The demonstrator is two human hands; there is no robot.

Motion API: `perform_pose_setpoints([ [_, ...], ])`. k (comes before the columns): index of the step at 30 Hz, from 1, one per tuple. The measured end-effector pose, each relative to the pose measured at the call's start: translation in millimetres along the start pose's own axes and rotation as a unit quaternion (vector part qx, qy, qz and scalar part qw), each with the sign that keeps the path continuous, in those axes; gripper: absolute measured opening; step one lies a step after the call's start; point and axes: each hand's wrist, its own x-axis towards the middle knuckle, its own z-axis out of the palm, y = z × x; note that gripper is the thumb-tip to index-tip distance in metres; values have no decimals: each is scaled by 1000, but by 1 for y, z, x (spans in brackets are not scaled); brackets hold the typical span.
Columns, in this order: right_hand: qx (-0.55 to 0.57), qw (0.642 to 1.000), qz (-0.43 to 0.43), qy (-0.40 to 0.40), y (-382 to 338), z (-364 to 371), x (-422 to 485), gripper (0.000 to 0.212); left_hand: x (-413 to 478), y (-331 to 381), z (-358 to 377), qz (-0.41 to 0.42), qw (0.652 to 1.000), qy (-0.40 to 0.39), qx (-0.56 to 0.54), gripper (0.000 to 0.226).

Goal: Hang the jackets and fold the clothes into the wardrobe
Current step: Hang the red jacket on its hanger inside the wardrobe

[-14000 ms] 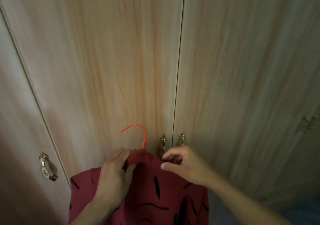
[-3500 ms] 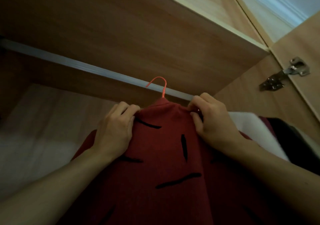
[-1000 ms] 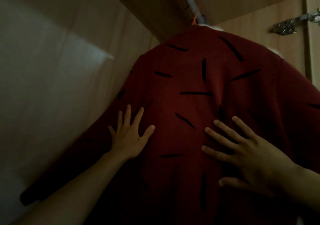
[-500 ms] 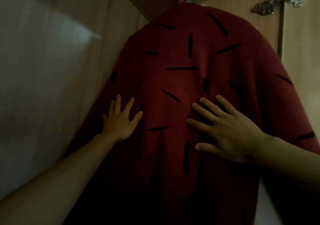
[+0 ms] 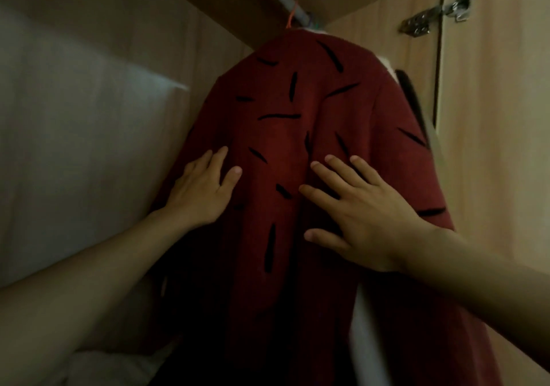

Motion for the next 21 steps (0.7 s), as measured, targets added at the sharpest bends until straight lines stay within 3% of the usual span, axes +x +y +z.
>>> perform_pose_setpoints([
  [8, 49, 999, 6, 18, 34, -64, -93, 82, -74, 108, -67, -20, 1000, -11, 16, 97],
  [11, 94, 994, 37, 31, 53, -69, -134, 80, -97, 171, -74, -15, 1000, -11, 10, 78],
  [18, 161, 981, 104, 35, 101, -67, -229, 75, -149, 309, -55, 89, 992, -85, -11, 70],
  [21, 150, 978, 147, 18, 127, -60, -263, 74, -156, 358, -37, 130, 986, -100, -35, 79],
])
